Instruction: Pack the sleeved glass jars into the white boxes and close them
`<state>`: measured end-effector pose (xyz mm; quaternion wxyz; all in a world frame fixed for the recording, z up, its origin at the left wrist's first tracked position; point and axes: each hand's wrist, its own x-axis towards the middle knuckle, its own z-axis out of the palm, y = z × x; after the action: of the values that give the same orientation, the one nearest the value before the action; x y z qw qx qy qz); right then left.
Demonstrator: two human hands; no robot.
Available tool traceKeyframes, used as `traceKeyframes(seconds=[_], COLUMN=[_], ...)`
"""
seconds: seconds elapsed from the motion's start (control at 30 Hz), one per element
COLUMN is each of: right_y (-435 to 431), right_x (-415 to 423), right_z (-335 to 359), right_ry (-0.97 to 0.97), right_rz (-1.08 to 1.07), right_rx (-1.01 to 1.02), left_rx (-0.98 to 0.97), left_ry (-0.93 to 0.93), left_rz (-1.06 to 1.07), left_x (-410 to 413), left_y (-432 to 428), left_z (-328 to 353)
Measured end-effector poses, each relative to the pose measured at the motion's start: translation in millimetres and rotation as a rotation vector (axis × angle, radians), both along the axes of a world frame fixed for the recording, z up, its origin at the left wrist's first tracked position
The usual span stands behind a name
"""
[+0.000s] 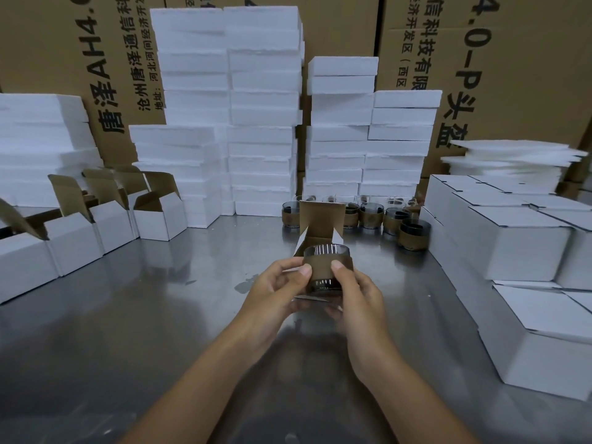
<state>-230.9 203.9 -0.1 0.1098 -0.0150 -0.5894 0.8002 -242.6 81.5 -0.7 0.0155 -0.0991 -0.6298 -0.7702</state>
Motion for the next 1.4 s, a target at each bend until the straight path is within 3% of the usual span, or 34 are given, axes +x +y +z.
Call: traceKeyframes(seconds=[0.67, 0.93, 1.17, 1.4], right_y=[1, -2, 0, -1], right_x=[-1, 3, 5, 7], right_z=[3, 2, -1, -8], right_ry=[-0.091, 0.034, 0.149, 0.28], right_rz=[0.002, -0.095, -0.189, -0.303], right_rx=[0.002, 0.055, 0.301, 0.634], left_rx=[-0.126, -0.14, -0.183, -0.016], left_ry=[0.028, -0.018, -0.039, -0.122], left_rz=[0.011, 0.09, 0.059, -0.014], left_x=[0, -3, -2, -4], left_y=[2, 0, 2, 4], left_z=[-1, -3, 0, 1])
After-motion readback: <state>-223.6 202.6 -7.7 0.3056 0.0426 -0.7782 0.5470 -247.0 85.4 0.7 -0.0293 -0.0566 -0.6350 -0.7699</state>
